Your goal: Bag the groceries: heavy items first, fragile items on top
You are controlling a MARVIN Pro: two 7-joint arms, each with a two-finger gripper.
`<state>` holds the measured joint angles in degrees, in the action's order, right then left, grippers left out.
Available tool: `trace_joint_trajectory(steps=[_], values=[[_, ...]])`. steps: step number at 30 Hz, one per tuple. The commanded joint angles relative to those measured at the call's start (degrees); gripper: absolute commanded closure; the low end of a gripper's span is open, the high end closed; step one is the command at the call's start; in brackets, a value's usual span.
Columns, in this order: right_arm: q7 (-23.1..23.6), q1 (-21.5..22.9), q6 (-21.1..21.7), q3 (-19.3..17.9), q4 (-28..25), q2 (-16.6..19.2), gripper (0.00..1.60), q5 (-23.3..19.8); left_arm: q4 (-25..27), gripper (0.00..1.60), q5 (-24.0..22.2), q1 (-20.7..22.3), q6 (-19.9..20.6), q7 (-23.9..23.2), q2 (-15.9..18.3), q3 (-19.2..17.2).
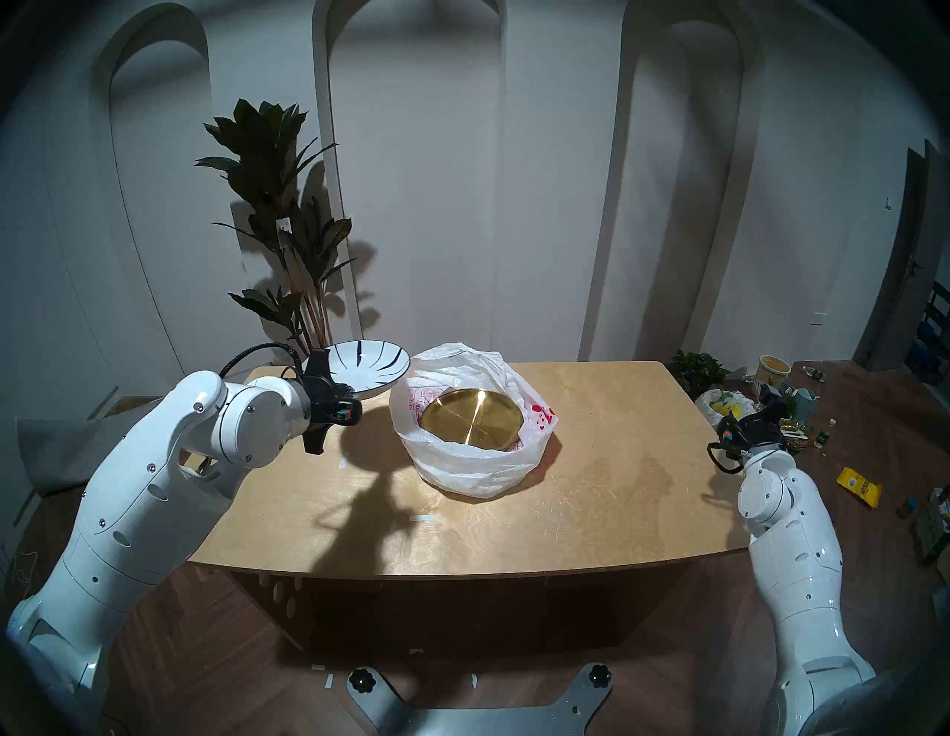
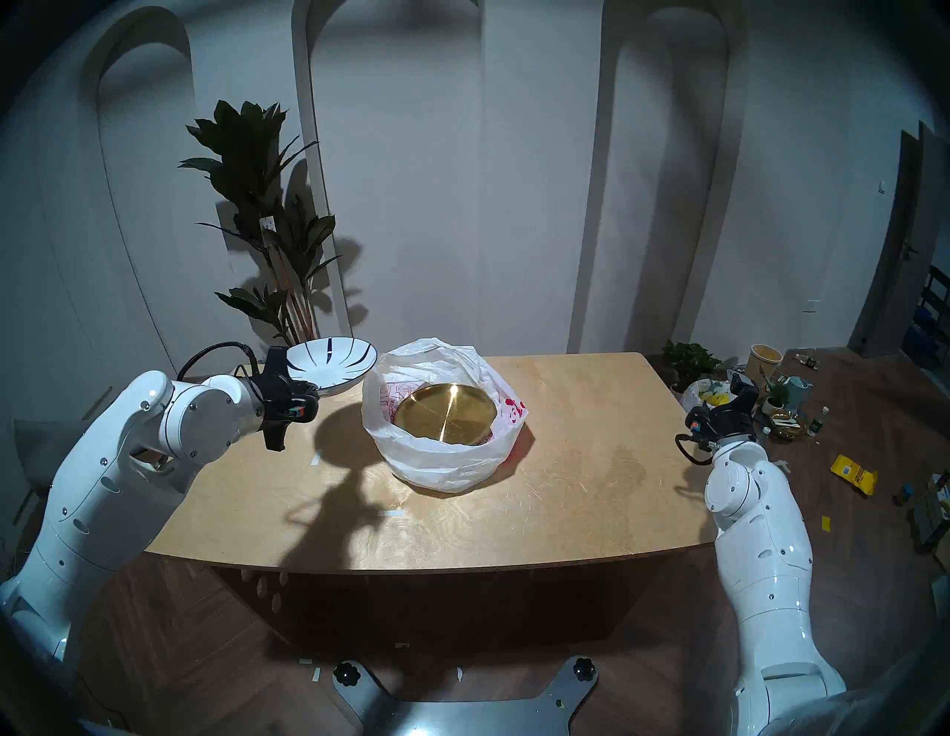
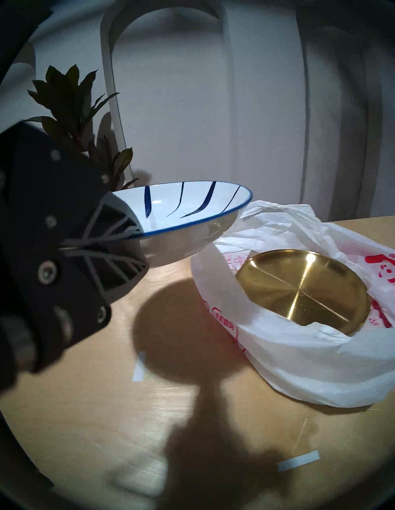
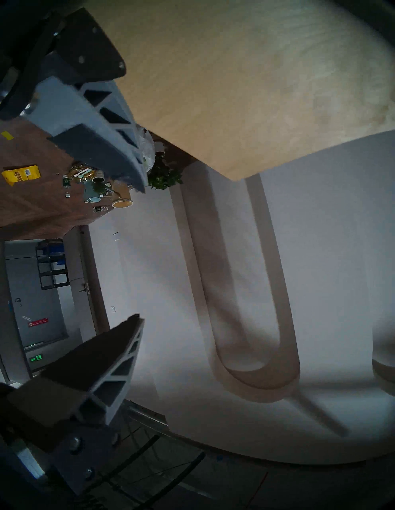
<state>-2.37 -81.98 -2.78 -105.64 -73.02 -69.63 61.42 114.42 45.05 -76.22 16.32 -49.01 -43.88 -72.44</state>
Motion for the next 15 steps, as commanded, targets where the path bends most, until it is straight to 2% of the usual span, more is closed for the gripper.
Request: trace_joint_trajectory(steps=[1,8,10,11,12,15], values=[[-0.9,-1.3,-1.9,0.4,-2.4,0.3,0.00,0.0,3.4,1.60,1.4,6.2,-0.5,-1.0,-3.3,2.7],[-1.0,-1.7,-2.4,0.4,-2.7,0.4,0.00,0.1,2.4,1.60,3.6,8.9,-1.4,-2.2,-7.3,6.0],[-1.0,-1.7,-2.5,0.4,-2.7,0.5,0.00,0.1,1.5,1.60,3.7,11.0,-1.6,-2.8,-8.1,7.8],[-1.0,-1.8,-2.6,0.4,-2.7,0.4,0.00,0.1,2.0,1.60,4.6,9.3,-2.2,-2.3,-9.2,6.6],[-1.0,-1.8,-2.6,0.3,-2.7,0.4,0.00,0.1,1.3,1.60,4.6,10.8,-2.1,-2.8,-9.7,7.8],[-1.0,-1.8,-2.8,0.2,-2.8,0.4,0.00,0.1,-0.4,1.60,5.7,11.5,-3.1,-3.4,-12.0,8.9]])
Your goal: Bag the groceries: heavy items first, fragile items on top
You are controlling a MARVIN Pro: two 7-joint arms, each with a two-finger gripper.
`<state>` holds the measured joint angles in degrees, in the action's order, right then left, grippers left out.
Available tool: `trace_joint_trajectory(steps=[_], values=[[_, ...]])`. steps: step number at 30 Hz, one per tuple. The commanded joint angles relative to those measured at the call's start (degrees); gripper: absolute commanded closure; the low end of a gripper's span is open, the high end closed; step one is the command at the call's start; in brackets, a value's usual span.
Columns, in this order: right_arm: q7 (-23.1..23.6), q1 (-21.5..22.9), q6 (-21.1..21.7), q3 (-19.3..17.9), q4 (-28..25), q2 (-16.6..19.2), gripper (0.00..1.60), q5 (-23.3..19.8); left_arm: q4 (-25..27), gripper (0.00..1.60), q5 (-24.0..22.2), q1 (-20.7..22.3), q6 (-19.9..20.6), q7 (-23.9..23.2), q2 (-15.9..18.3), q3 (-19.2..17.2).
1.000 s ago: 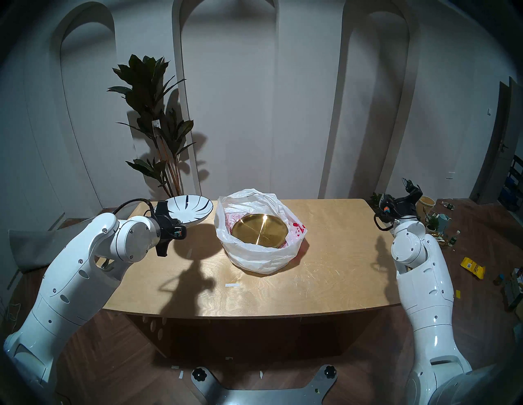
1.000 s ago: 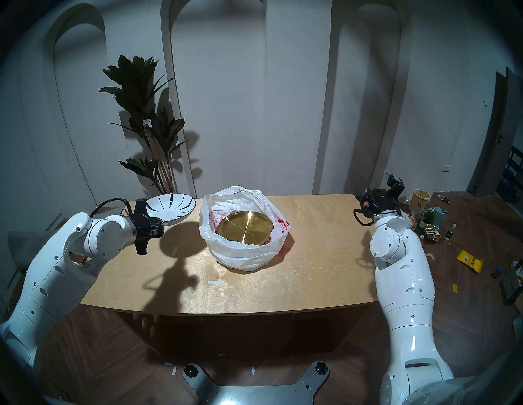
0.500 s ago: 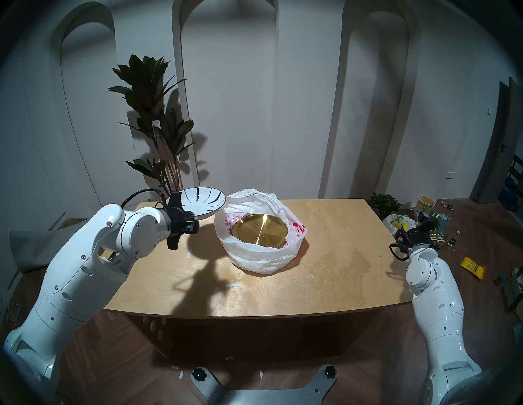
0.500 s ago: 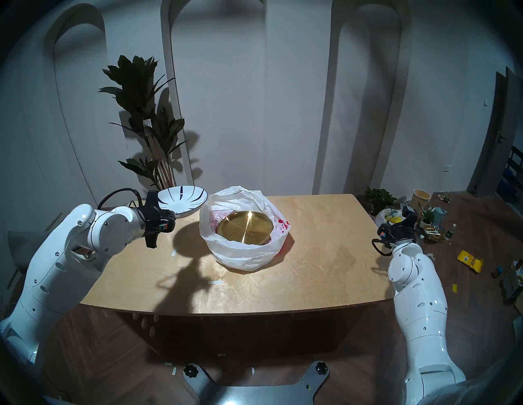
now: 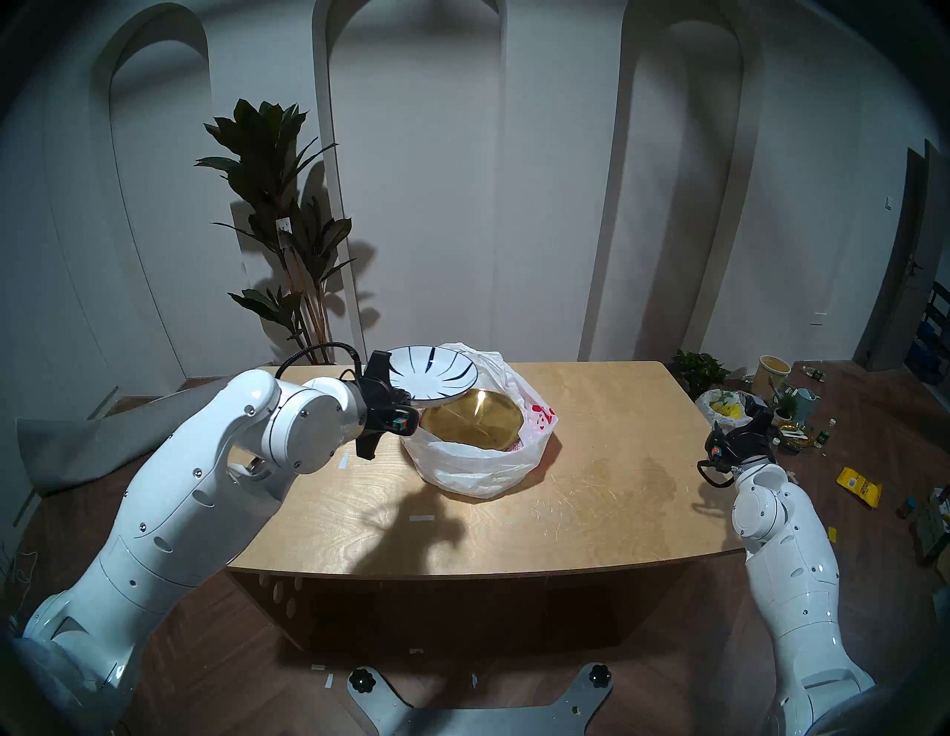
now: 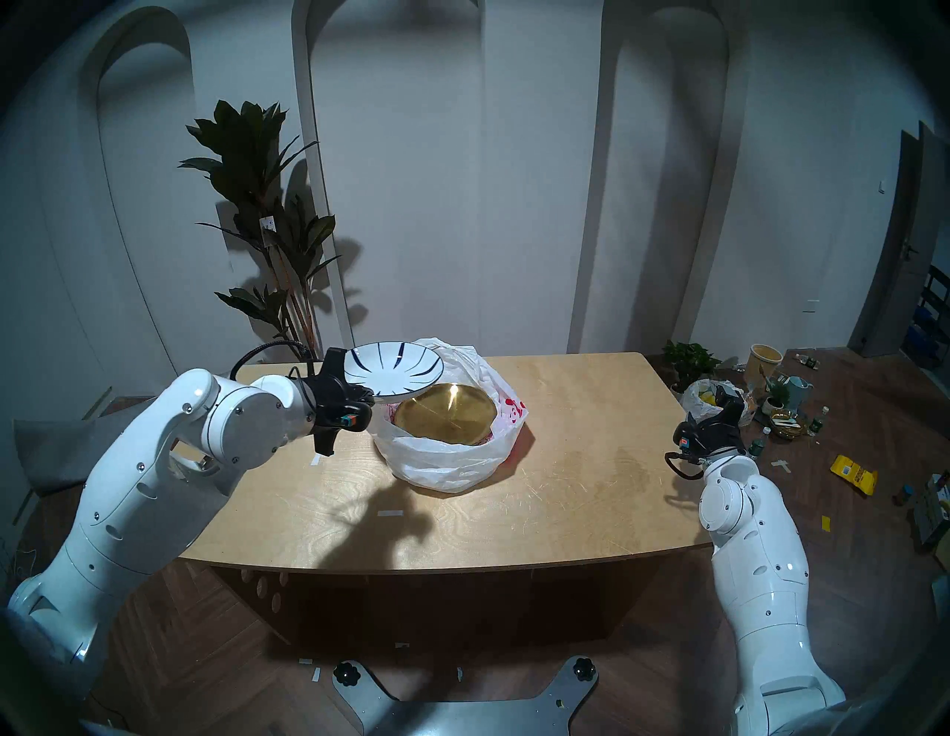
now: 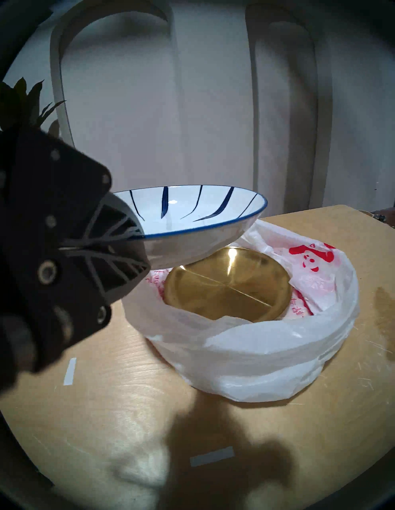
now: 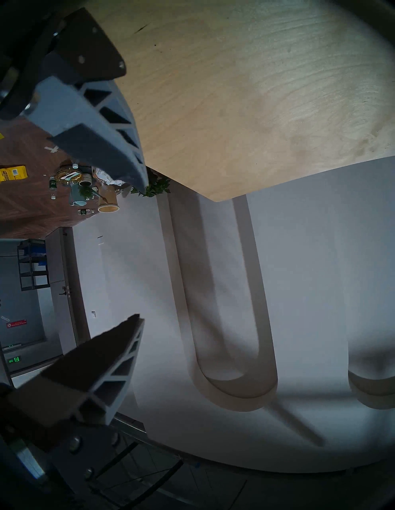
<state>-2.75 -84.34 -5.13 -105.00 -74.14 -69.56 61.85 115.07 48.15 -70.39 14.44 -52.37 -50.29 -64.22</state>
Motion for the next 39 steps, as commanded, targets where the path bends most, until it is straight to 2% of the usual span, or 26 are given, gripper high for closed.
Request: trace_joint_trajectory(steps=[1,11,19,25,26,27,28,30,39], values=[[-0.6,0.5,-0.5,-0.4,-1.7,0.3,0.00,-0.3,-1.7,1.60,2.6,6.4,-1.3,-0.3,-6.0,1.5],[-0.6,0.5,-0.8,-0.6,-1.7,0.2,0.00,-0.4,-10.4,1.60,5.1,10.8,-4.3,-1.0,-11.4,5.9],[-0.5,0.5,-1.0,-0.7,-1.6,0.2,0.00,-0.4,-18.3,1.60,7.0,13.0,-7.2,-0.2,-16.6,6.8],[-0.5,0.5,-1.1,-0.7,-1.6,0.2,0.00,-0.4,-25.4,1.60,8.0,15.2,-9.6,0.0,-20.2,8.0],[-0.5,0.5,-1.1,-0.7,-1.6,0.2,0.00,-0.4,-27.5,1.60,7.4,17.0,-9.8,-0.1,-20.5,9.3],[-0.5,0.5,-1.1,-0.7,-1.7,0.2,0.00,-0.4,-26.9,1.60,7.9,14.9,-10.4,1.1,-20.5,8.1],[-0.5,0.5,-1.1,-0.7,-1.7,0.2,0.00,-0.4,-29.1,1.60,8.3,16.3,-10.7,0.5,-21.9,8.4],[-0.5,0.5,-1.1,-0.8,-1.7,0.2,0.00,-0.4,-31.4,1.60,8.0,17.6,-11.3,0.7,-22.4,9.2],[-0.5,0.5,-1.2,-0.8,-1.7,0.2,0.00,-0.4,-40.0,1.60,8.3,20.3,-14.7,2.5,-25.3,9.6]])
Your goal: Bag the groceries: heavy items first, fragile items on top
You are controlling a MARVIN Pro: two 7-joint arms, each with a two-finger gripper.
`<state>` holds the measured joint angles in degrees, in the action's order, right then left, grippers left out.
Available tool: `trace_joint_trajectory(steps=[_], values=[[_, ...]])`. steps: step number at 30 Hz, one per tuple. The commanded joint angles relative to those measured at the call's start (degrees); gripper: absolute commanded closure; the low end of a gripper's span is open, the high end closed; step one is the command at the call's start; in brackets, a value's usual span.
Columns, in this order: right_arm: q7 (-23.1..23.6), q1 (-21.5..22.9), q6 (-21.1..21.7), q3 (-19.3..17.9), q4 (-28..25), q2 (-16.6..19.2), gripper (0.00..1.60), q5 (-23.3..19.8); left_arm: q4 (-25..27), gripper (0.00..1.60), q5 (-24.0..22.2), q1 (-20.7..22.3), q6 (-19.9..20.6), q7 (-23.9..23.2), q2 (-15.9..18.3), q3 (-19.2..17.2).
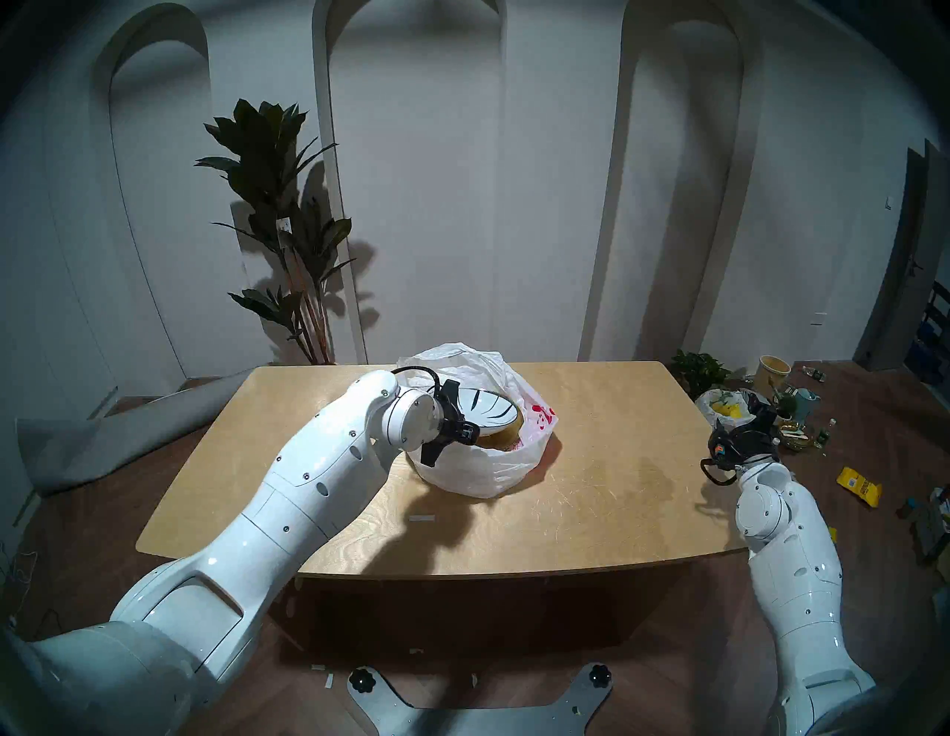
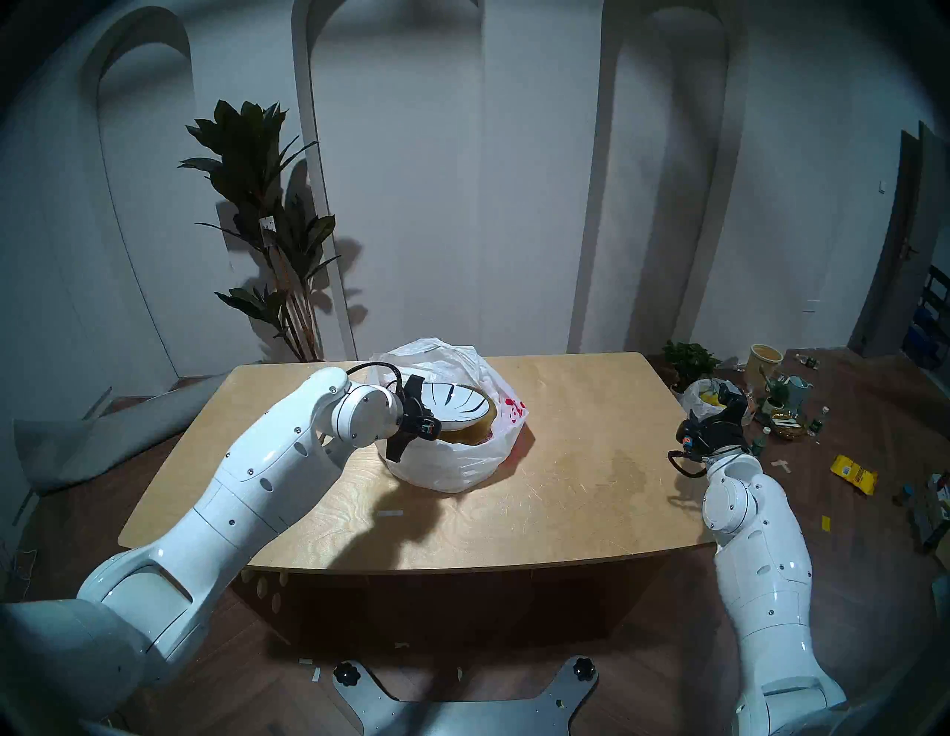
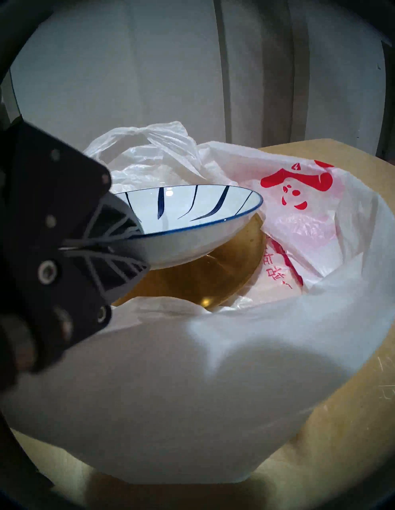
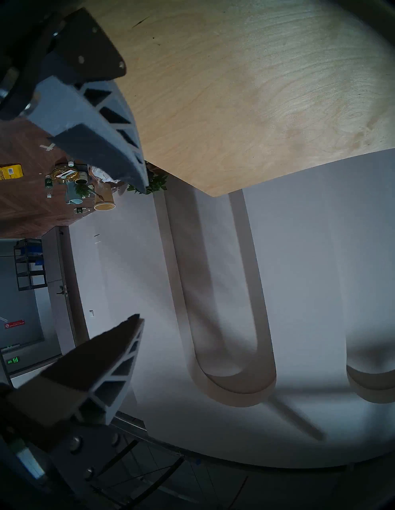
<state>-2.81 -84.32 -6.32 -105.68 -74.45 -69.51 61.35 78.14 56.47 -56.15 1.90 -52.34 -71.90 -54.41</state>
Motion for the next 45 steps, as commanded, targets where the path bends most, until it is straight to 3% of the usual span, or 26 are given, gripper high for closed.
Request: trace_joint_trajectory(steps=[1,8,13,24,30,34,45], values=[[-0.5,0.5,0.0,-0.1,-1.3,0.1,0.00,0.1,-3.2,1.60,0.3,5.7,-2.4,2.7,-4.1,-0.8],[-0.5,0.5,0.0,-0.1,-1.4,0.1,0.00,0.1,-7.0,1.60,-0.3,7.4,-4.1,2.7,-5.7,-0.3],[-0.5,0.5,0.0,-0.1,-1.4,0.1,0.00,0.1,-5.8,1.60,-1.3,7.3,-5.6,0.2,-4.9,-0.8],[-0.5,0.4,0.0,-0.2,-1.5,0.1,0.00,0.1,1.6,1.60,-7.0,5.5,-6.1,-14.5,-1.2,-2.3],[-0.5,0.3,0.1,-0.2,-1.6,0.0,0.00,0.2,1.3,1.60,-6.7,4.7,-5.9,-13.7,-0.8,-3.0],[-0.5,0.3,0.1,-0.2,-1.6,0.0,0.00,0.2,0.4,1.60,-5.8,4.3,-6.0,-10.3,-1.5,-3.2],[-0.4,0.4,0.0,-0.2,-1.6,0.0,0.00,0.2,-7.8,1.60,-3.5,6.6,-7.1,-4.4,-5.0,-1.9]])
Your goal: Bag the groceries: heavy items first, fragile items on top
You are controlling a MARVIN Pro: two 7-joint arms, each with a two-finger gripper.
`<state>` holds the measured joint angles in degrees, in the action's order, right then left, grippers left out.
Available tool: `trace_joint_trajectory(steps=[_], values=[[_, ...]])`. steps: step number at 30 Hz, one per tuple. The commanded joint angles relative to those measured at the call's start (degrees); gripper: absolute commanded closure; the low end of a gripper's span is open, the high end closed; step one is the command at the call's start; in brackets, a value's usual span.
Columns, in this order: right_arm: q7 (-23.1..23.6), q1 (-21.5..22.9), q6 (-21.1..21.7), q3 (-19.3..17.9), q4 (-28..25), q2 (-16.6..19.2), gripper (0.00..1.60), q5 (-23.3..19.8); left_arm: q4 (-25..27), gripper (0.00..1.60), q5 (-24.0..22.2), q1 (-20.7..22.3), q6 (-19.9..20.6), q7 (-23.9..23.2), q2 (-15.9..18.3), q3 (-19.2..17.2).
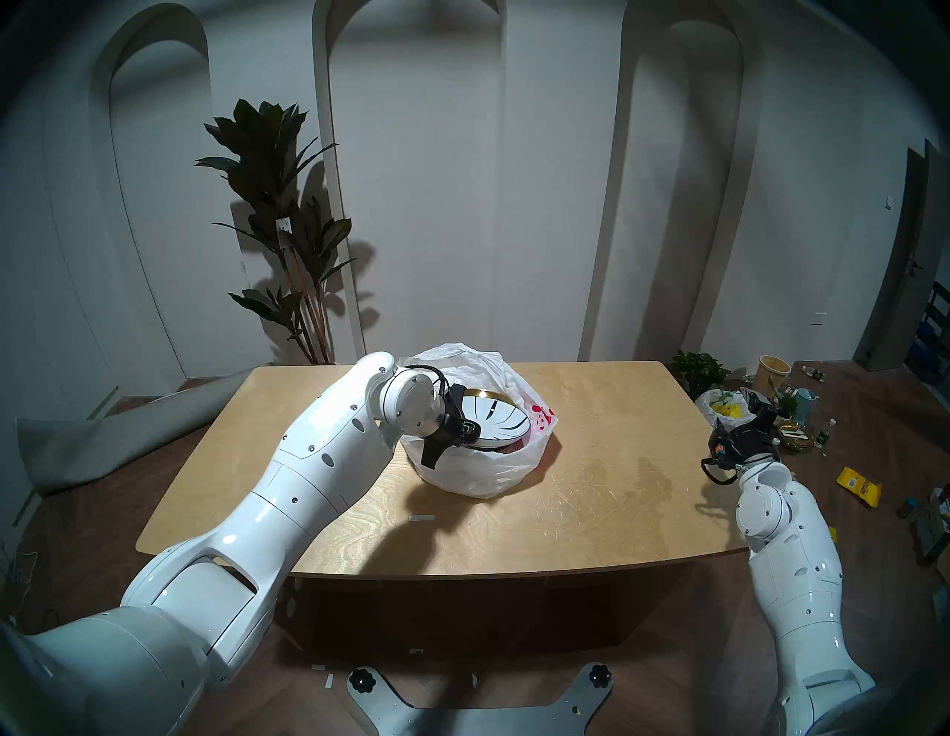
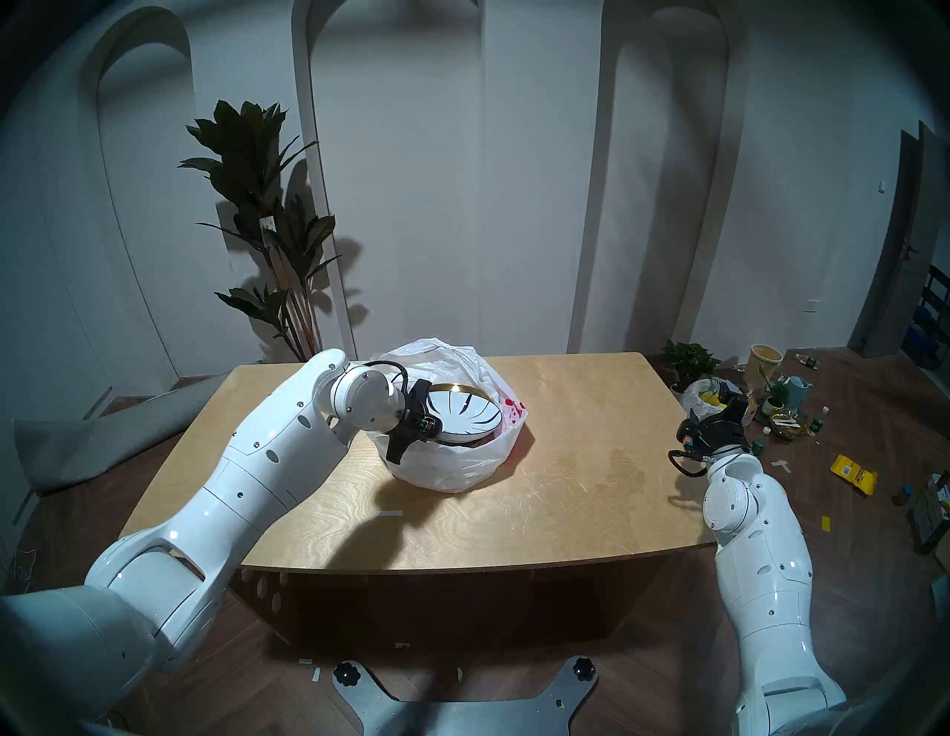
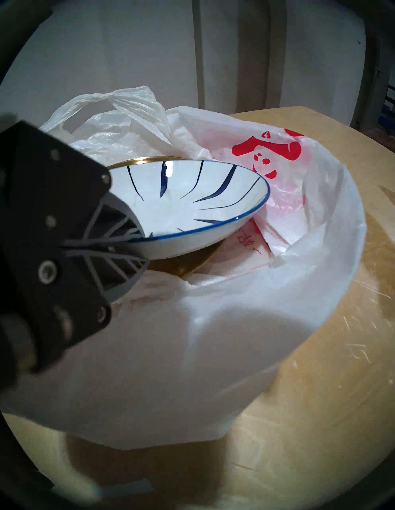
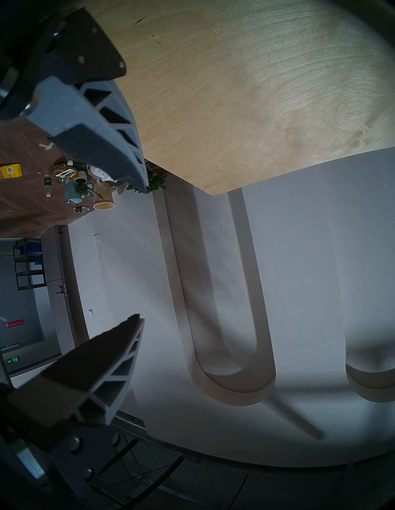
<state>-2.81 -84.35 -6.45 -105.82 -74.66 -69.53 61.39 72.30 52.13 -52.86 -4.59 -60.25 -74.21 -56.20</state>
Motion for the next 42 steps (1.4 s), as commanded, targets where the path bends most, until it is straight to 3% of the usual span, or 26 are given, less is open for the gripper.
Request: trace_joint_trajectory(steps=[1,11,16,17,18,19,26,29,42], values=[[-0.4,0.4,0.2,-0.1,-1.4,0.0,0.00,0.1,-2.4,1.60,0.9,3.5,-0.7,3.8,-2.9,-0.1],[-0.4,0.4,0.1,-0.1,-1.3,0.1,0.00,0.1,-6.4,1.60,1.9,5.5,-1.6,5.5,-4.2,-0.7],[-0.4,0.5,0.1,-0.1,-1.3,0.1,0.00,0.1,-7.4,1.60,2.2,7.2,-1.6,2.3,-3.7,-0.8],[-0.4,0.5,0.1,-0.1,-1.3,0.1,0.00,0.1,-7.4,0.85,2.0,7.4,-1.6,1.6,-3.6,-1.0],[-0.4,0.5,0.1,-0.1,-1.3,0.1,0.00,0.1,-7.3,0.31,1.4,7.5,-1.6,0.4,-3.4,-1.4],[-0.4,0.5,0.1,-0.1,-1.3,0.1,0.00,0.1,-7.2,0.00,1.1,7.7,-1.3,-0.7,-3.4,-1.6],[-0.4,0.5,0.1,-0.1,-1.2,0.1,0.00,0.1,-6.4,0.00,-2.9,9.3,0.0,-9.1,-1.5,-3.2],[-0.4,0.5,0.0,-0.1,-1.2,0.1,0.00,0.1,-5.1,0.00,-4.1,10.2,1.1,-11.8,-1.2,-5.6],[-0.2,0.7,-0.1,0.0,-0.6,0.2,0.00,0.0,3.6,0.00,-11.1,15.7,5.1,-1.5,-5.6,-18.1]])
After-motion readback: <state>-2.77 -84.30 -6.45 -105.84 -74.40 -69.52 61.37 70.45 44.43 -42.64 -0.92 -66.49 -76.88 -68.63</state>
